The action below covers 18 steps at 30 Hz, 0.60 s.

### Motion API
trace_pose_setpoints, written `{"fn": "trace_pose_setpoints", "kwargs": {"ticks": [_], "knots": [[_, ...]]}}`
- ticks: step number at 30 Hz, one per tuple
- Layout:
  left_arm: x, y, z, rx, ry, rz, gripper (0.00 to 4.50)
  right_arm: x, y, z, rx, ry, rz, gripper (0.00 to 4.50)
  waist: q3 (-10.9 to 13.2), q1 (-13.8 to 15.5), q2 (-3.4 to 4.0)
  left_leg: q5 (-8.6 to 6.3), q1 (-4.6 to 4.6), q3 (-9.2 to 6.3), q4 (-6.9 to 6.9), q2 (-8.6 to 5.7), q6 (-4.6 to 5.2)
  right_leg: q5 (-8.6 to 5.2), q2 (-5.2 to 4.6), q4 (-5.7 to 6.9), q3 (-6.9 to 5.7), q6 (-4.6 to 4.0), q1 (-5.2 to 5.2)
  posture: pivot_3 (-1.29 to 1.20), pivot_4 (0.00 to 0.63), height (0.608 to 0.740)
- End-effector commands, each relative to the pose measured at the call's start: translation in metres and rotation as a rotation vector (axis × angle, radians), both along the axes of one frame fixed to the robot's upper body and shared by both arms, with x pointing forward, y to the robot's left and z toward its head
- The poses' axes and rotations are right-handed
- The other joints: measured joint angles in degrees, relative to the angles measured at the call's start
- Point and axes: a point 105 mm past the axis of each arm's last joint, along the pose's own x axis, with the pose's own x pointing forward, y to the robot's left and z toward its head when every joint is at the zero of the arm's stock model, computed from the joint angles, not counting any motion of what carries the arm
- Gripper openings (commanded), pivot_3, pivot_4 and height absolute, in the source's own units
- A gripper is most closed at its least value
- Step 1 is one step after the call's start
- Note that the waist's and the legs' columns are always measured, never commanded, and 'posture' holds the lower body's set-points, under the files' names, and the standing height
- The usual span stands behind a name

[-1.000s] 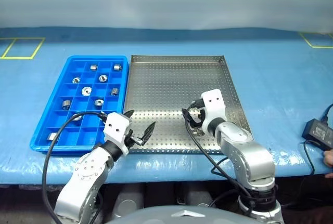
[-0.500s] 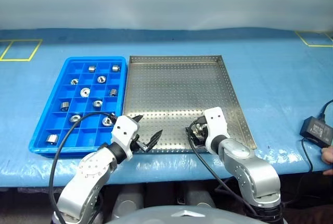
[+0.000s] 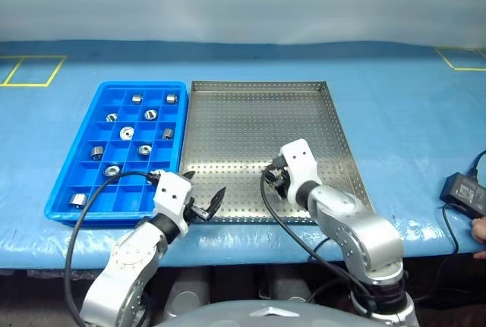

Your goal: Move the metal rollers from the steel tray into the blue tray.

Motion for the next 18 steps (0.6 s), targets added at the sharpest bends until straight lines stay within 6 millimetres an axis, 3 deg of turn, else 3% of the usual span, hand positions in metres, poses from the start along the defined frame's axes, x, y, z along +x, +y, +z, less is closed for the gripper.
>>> {"fn": "trace_pose_setpoints", "kwargs": {"ticks": [1,9,13,18], "knots": [[0.004,0.027,0.028,0.007,-0.149,0.202,4.50,0.008,0.029,0.018,0.070,-0.086,0.122,1.81,0.0,0.7,-0.01,0.00,0.00,-0.01,-0.01,0.00,0.00,0.00,0.00,-0.01,-0.01,0.00,0.01,0.33,0.150,0.740],[-0.021,0.072,0.031,0.063,-0.165,0.460,4.50,0.019,0.099,0.020,0.109,-0.165,0.353,1.81,0.0,4.3,-0.05,0.00,-0.07,-0.01,-0.08,-0.04,0.00,0.00,-0.07,-0.05,-0.03,-0.05,-0.04,0.49,0.150,0.740],[-0.035,0.079,0.029,0.066,-0.150,0.522,4.50,0.014,0.129,0.020,0.150,-0.191,0.439,1.81,0.0,6.8,-0.08,0.00,-0.09,-0.02,-0.09,-0.01,0.00,-0.02,-0.08,-0.07,-0.16,-0.02,-0.06,0.53,0.150,0.740],[-0.041,0.079,0.027,0.066,-0.137,0.540,4.50,0.004,0.149,0.018,0.177,-0.197,0.519,1.81,0.0,10.8,-0.10,0.00,-0.24,-0.14,-0.04,-0.02,-0.01,-0.04,-0.09,-0.09,-0.30,0.00,-0.12,0.56,0.150,0.740]]}}
